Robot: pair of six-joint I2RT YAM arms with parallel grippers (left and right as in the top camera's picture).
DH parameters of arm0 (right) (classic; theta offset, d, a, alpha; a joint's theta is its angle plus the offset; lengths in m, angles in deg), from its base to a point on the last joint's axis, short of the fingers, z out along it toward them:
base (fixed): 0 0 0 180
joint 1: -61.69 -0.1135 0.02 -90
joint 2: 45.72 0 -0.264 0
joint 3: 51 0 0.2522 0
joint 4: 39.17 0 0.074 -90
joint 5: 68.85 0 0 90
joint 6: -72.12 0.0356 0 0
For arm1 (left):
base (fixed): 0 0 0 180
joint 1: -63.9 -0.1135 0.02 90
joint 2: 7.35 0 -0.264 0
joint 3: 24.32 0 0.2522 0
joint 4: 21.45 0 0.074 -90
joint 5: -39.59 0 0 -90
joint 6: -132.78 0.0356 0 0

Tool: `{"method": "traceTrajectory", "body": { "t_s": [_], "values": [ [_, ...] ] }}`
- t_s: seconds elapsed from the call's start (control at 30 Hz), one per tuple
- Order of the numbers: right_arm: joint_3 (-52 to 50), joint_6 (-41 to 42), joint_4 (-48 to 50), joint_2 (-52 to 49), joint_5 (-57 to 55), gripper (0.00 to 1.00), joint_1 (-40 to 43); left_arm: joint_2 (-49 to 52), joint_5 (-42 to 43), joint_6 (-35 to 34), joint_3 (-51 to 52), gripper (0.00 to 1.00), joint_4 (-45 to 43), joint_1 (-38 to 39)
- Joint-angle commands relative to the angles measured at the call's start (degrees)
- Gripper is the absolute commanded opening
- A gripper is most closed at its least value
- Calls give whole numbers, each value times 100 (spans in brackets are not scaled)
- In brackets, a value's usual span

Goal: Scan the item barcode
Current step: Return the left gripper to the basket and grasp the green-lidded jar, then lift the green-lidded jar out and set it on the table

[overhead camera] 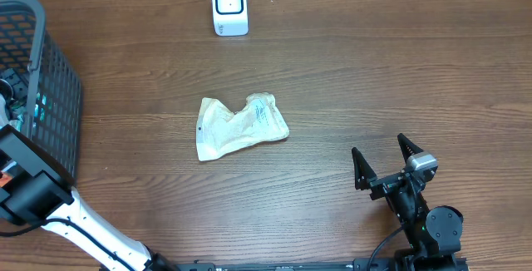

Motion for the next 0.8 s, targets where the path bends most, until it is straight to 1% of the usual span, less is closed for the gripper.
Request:
{"method": "traceTrajectory", "body": {
  "t_s": [0.0,0.07,0.23,0.3,0.4,0.43,0.5,0.6,0.67,0.77],
  "values": [
    [-61,13,33,48,44,100,11,-229,101,-177,-17,56,13,-31],
    [-61,13,31,48,44,100,11,-374,109,-280,-20,56,-2,-31],
    [-61,13,33,48,44,100,11,-1086,236,-850,-20,57,-7,-31],
    [-61,13,33,48,44,100,11,-1405,459,-1043,-20,55,-7,-31],
    [-61,13,31,48,44,100,11,-1928,833,-1126,-20,49,-11,-31],
    [-61,13,33,48,44,100,11,-2079,898,-1204,-20,48,-11,-31],
    [-61,13,33,48,44,100,11,-2430,964,-1443,-20,48,4,-20],
    [-61,13,33,48,44,100,11,-2983,1351,-1554,-20,49,50,-13],
    [-61,13,33,48,44,100,11,-3383,1674,-1679,-20,49,186,11],
    [-61,13,33,48,44,100,11,-3814,2017,-1692,-20,49,487,101]
  ]
}}
